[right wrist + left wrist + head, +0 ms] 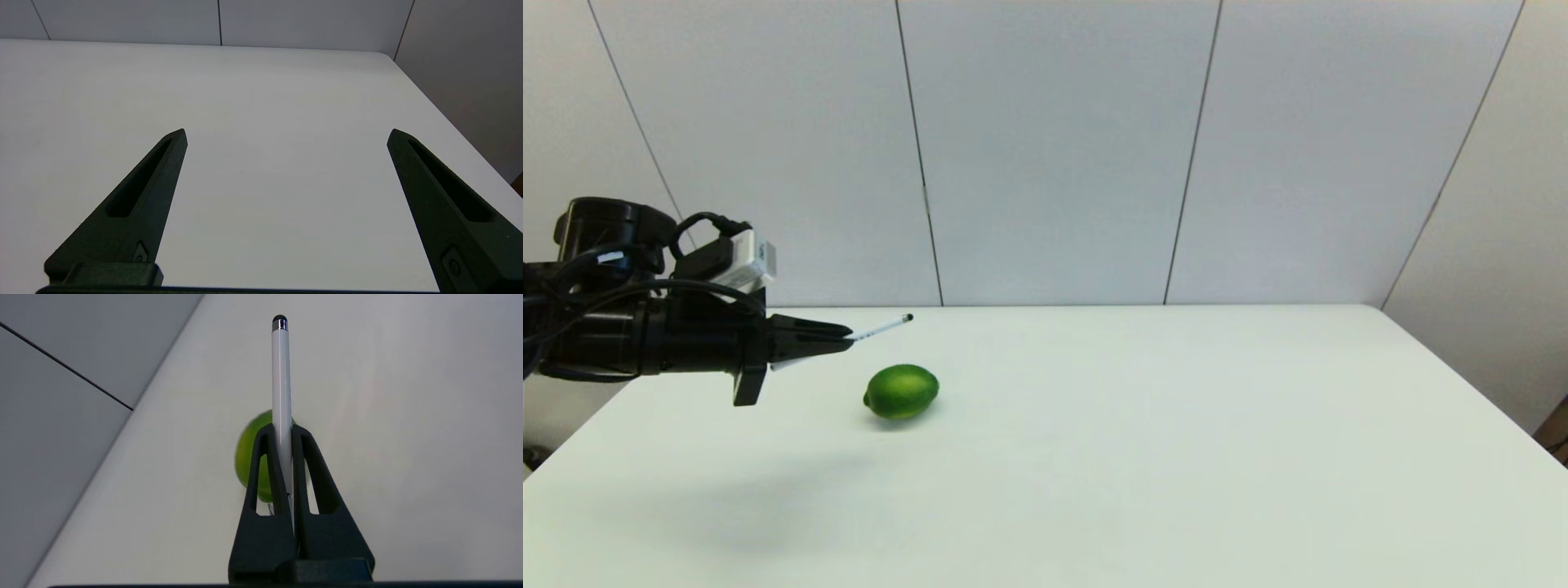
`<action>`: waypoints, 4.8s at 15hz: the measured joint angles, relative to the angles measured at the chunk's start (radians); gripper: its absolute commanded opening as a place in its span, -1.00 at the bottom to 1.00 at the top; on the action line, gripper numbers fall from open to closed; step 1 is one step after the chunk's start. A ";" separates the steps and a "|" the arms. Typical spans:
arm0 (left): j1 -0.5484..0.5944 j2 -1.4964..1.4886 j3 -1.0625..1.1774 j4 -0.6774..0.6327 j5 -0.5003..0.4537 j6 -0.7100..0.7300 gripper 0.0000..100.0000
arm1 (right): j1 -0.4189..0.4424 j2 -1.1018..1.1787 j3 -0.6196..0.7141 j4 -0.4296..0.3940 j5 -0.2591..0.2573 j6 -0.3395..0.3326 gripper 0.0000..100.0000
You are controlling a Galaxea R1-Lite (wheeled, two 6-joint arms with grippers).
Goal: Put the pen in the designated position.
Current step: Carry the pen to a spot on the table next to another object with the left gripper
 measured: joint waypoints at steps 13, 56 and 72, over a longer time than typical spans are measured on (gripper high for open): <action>-0.033 0.158 -0.257 0.001 0.013 0.063 -1.00 | 0.000 0.000 0.000 0.000 0.000 0.000 1.00; -0.062 0.635 -0.548 0.151 0.153 0.420 -1.00 | 0.000 0.000 0.000 0.000 0.000 0.000 1.00; -0.062 0.664 -0.565 0.143 0.141 0.381 1.00 | 0.000 0.000 0.000 -0.001 0.000 0.000 1.00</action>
